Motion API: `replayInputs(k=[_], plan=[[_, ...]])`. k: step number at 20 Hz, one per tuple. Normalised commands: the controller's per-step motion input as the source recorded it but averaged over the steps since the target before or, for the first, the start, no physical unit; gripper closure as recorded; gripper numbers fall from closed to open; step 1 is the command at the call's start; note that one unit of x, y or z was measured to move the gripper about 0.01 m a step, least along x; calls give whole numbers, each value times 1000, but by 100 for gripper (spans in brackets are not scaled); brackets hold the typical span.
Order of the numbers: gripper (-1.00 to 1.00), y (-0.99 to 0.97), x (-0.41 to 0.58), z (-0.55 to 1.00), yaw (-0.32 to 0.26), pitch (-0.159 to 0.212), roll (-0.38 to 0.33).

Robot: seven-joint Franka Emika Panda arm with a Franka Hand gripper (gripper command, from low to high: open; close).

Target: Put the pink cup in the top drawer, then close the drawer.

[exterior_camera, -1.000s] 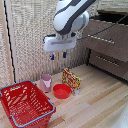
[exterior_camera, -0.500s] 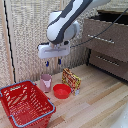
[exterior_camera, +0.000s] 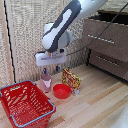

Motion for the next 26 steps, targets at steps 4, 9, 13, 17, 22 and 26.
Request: replayInputs(k=[4, 9, 13, 17, 22, 26], plan=[[-100, 10, 80, -309, 48, 71, -76], [100, 19, 19, -170, 18, 21, -25], [100, 11, 0, -13, 0, 35, 0], [100, 32, 0, 0, 0, 7, 0], [100, 49, 28, 35, -42, -2, 8], [100, 17, 172, 189, -57, -40, 45]])
